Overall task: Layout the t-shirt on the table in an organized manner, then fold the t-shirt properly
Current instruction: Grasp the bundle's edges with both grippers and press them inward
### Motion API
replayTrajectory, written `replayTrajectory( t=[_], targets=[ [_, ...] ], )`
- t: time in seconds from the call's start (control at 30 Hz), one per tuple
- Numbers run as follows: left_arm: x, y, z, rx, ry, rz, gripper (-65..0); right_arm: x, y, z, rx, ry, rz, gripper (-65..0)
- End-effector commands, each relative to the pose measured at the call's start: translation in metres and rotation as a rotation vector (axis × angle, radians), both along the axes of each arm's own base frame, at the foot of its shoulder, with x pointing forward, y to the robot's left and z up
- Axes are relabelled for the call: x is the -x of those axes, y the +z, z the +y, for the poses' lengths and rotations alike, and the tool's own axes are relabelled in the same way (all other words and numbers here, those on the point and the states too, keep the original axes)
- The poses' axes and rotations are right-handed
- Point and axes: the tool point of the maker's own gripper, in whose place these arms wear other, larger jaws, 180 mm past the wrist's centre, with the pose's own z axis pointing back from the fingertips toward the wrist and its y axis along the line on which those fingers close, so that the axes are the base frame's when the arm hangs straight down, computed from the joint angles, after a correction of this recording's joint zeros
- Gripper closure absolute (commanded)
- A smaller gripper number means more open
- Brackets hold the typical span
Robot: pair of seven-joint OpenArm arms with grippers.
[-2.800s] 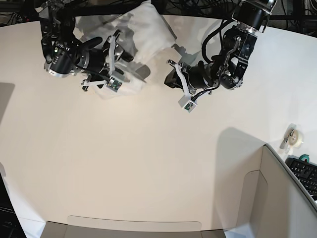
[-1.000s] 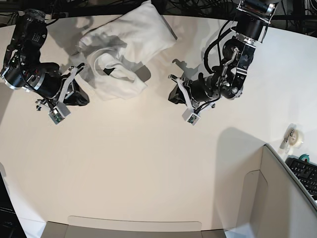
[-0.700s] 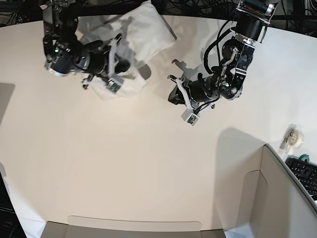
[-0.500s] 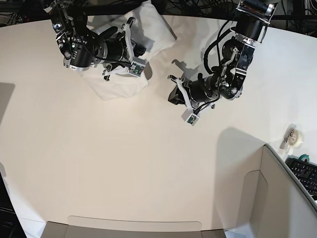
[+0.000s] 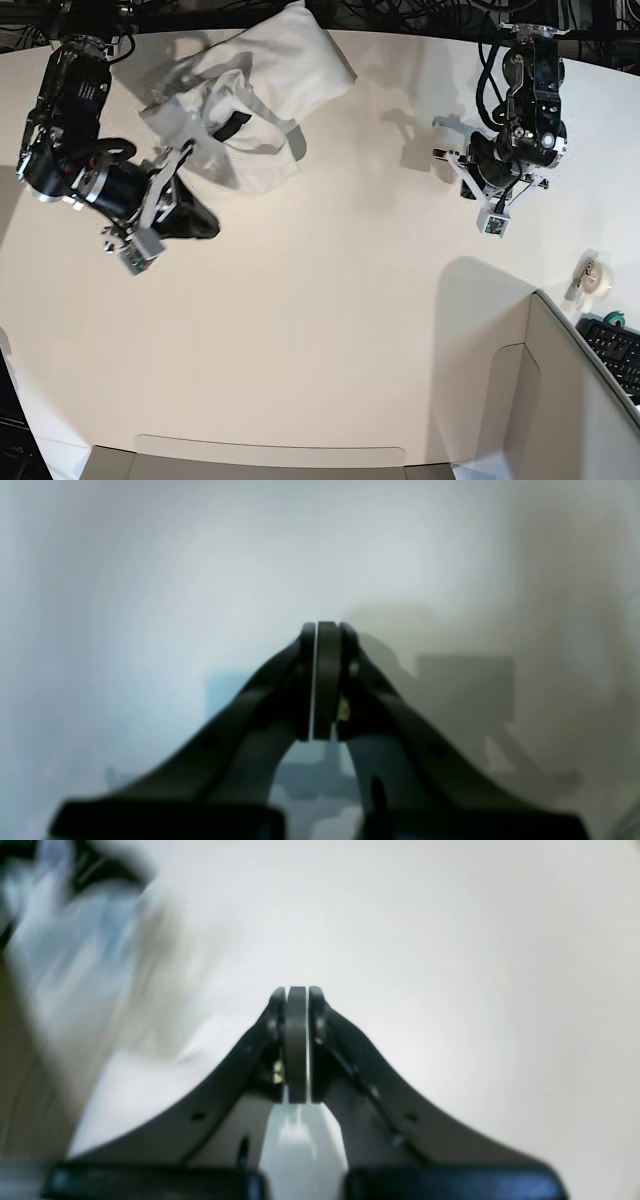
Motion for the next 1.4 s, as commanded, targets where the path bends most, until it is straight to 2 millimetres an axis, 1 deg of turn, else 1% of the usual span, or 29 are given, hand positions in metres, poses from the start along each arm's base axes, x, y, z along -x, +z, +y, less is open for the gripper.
replayTrajectory(
  t=[0.0, 0.07, 0.13, 0.23, 0.27, 0.33, 0.4, 0.47, 0.53, 0.6, 0.67, 0.73, 0.83, 0.93, 1.03, 1.17, 1.23, 1.37],
  targets=[
    [-0.007, 0.019, 0.001, -0.008, 0.006, -0.052, 0.0, -0.010, 0.008, -0.005, -0.008, -0.022, -0.030, 0.0],
    [-0.001, 0.030, -0.005, -0.019, -0.016, -0.049, 0.0, -0.022, -0.002, -0.011, 0.005, -0.064, -0.002, 0.0],
    [0.018, 0.028, -0.017, -0.003, -0.077, 0.010, 0.0, -0.028, -0.024, -0.016, 0.032, -0.103, 0.067, 0.0],
    [0.042, 0.026, -0.049, 0.054, -0.303, 0.049, 0.0, -0.037, -0.060, -0.017, 0.140, -0.128, 0.166, 0.0],
    [0.046, 0.028, -0.057, 0.075, -0.361, 0.049, 0.0, -0.036, -0.070, -0.016, 0.181, -0.125, 0.190, 0.0],
    [0.059, 0.025, -0.062, 0.104, -0.438, 0.080, 0.0, -0.033, -0.083, -0.008, 0.272, -0.090, 0.212, 0.0],
    [0.076, 0.022, -0.074, 0.176, -0.477, 0.113, 0.0, -0.031, -0.088, 0.005, 0.321, -0.038, 0.197, 0.0],
    [0.092, 0.018, -0.089, 0.226, -0.527, 0.154, 0.0, -0.029, -0.091, 0.015, 0.342, -0.004, 0.196, 0.0],
    [0.109, 0.011, -0.104, 0.247, -0.584, 0.200, 0.0, -0.028, -0.092, 0.020, 0.346, 0.012, 0.196, 0.0],
    [0.132, 0.000, -0.123, 0.275, -0.645, 0.266, 0.0, -0.026, -0.093, 0.025, 0.353, 0.031, 0.195, 0.0],
    [0.154, -0.010, -0.135, 0.299, -0.672, 0.345, 0.0, -0.024, -0.094, 0.025, 0.358, 0.036, 0.201, 0.0],
    [0.178, -0.020, -0.148, 0.323, -0.694, 0.434, 0.0, -0.023, -0.096, 0.019, 0.373, 0.035, 0.205, 0.0],
    [0.198, -0.033, -0.158, 0.349, -0.696, 0.511, 0.0, -0.020, -0.096, 0.015, 0.382, 0.030, 0.202, 0.0],
    [0.209, -0.047, -0.159, 0.360, -0.672, 0.571, 0.0, -0.018, -0.096, 0.008, 0.402, 0.027, 0.201, 0.0],
    [0.217, -0.063, -0.159, 0.367, -0.651, 0.619, 0.0, -0.016, -0.099, 0.006, 0.408, 0.028, 0.211, 0.0],
    [0.195, -0.074, -0.155, 0.358, -0.617, 0.594, 0.0, -0.004, -0.111, 0.003, 0.410, 0.031, 0.247, 0.0],
    [0.186, -0.078, -0.151, 0.348, -0.600, 0.592, 0.0, 0.004, -0.118, -0.002, 0.424, 0.033, 0.269, 0.0],
    [0.168, -0.075, -0.150, 0.333, -0.605, 0.565, 0.0, 0.016, -0.118, -0.007, 0.447, 0.038, 0.268, 0.0]
  ],
)
